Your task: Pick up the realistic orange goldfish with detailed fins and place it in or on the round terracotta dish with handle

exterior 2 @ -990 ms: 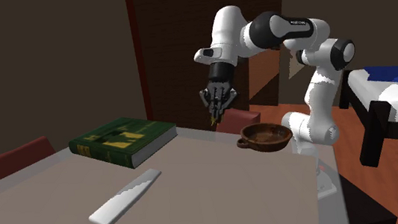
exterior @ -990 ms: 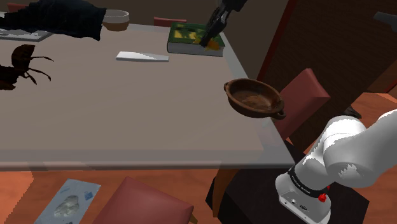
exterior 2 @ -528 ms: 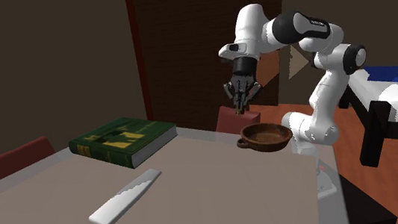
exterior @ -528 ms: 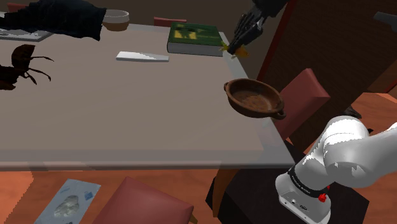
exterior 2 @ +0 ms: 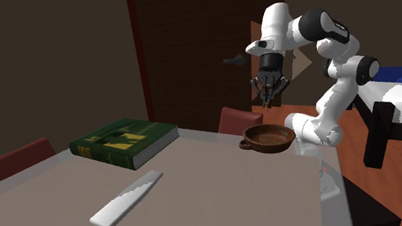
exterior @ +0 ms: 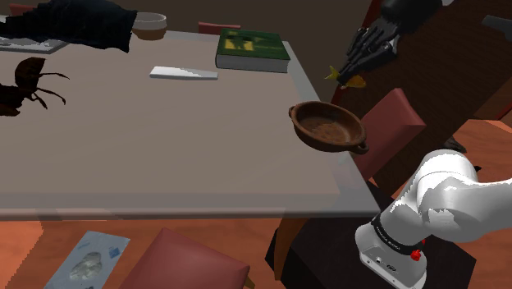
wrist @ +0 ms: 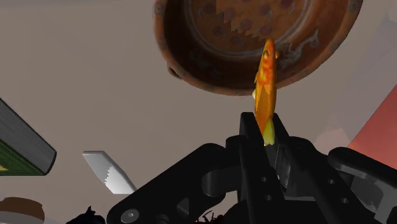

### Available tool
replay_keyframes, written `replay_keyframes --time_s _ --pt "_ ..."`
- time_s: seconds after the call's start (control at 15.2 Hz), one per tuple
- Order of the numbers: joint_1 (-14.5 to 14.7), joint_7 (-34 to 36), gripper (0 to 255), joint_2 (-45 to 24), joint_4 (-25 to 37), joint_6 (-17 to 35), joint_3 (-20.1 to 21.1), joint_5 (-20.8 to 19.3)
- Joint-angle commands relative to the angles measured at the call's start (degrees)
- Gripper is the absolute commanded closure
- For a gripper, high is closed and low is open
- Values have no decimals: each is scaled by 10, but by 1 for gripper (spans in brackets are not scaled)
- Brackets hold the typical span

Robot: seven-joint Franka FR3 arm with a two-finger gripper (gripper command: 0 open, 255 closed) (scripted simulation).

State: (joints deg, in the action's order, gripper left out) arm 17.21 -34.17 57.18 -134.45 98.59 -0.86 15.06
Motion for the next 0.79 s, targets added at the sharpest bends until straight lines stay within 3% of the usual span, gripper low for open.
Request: replay_keyframes --time_s 0.0,0.73 --pt "-1 -1 255 22 -18 -5 -1 -1" --pt "-3 -17 255 63 -123 56 2 5"
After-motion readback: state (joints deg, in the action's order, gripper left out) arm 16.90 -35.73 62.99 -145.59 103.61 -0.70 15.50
